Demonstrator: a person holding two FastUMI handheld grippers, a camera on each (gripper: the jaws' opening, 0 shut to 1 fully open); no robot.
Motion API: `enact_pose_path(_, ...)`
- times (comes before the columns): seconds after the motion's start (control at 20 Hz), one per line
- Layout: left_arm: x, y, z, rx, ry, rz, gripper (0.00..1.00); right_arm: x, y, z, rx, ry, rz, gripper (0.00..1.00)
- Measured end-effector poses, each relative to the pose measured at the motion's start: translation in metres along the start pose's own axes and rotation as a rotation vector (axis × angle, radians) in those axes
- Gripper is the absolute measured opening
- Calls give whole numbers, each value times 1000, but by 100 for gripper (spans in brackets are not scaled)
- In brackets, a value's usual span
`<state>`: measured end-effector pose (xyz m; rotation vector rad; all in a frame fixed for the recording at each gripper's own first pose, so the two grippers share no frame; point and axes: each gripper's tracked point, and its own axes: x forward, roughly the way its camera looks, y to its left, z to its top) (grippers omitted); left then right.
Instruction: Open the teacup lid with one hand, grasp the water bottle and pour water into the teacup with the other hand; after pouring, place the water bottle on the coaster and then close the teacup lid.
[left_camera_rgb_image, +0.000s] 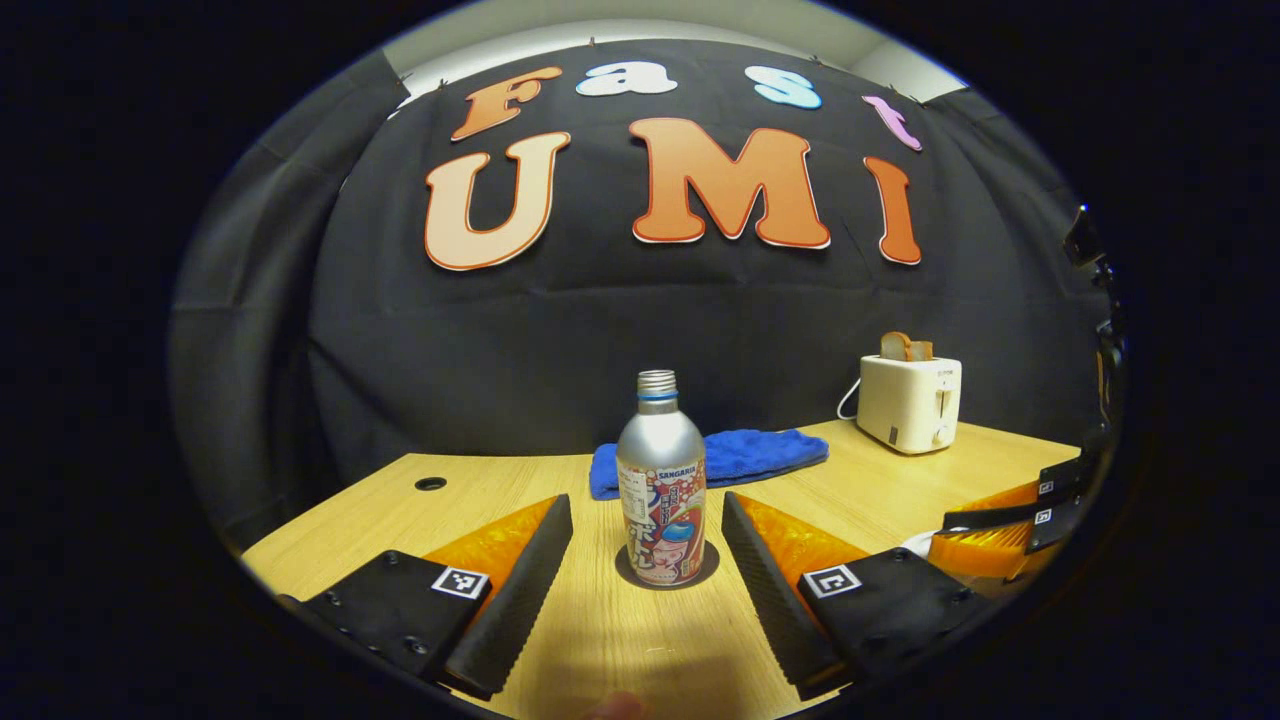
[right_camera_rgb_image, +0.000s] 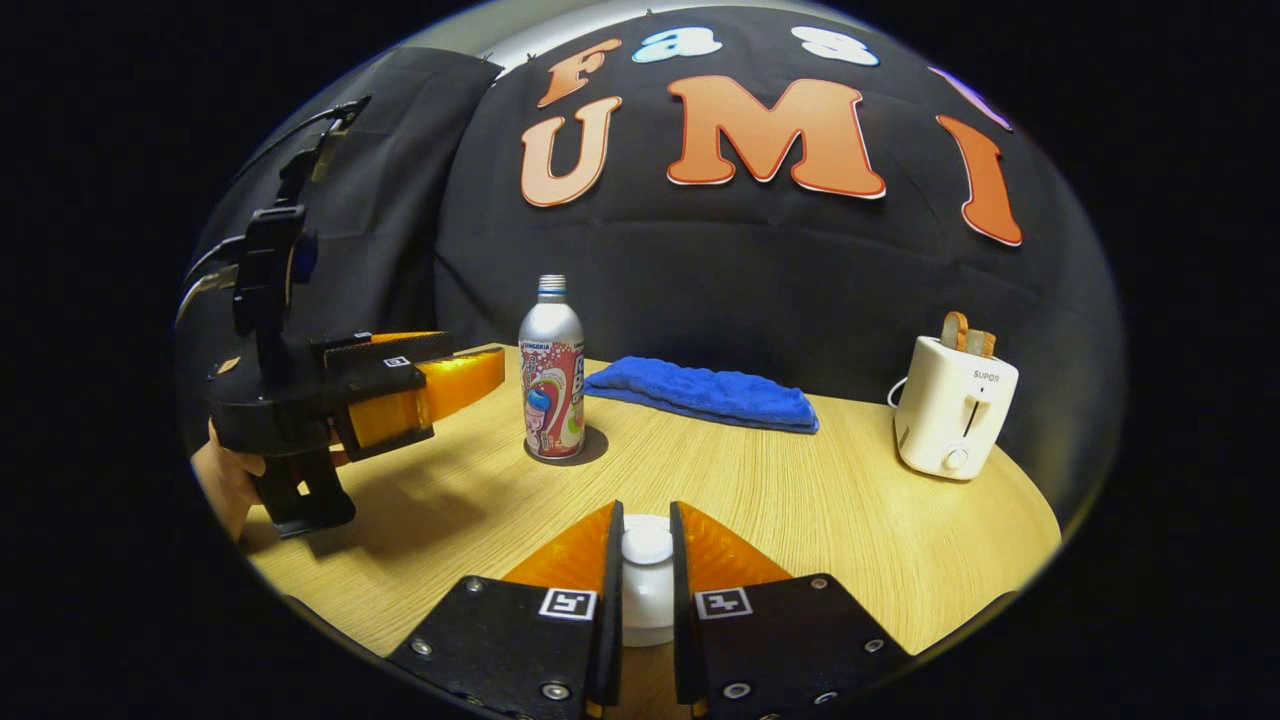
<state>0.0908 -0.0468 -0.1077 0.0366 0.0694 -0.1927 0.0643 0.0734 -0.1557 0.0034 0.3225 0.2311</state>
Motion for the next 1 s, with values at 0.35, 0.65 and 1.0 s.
enact_pose_path(0.35, -16, -5, -1, -61, 34, 29, 98, -3, -9, 11, -14, -31, -59, 49)
enact_pose_path(0.65, -45, 2, 29, -69, -16, 78, 98, -29, -23, 65, 21, -195, -100, 80)
enact_pose_path(1.0, -80, 13, 70, -33, -115, 116, 98, -81, -40, 111, 31, -329, -154, 92)
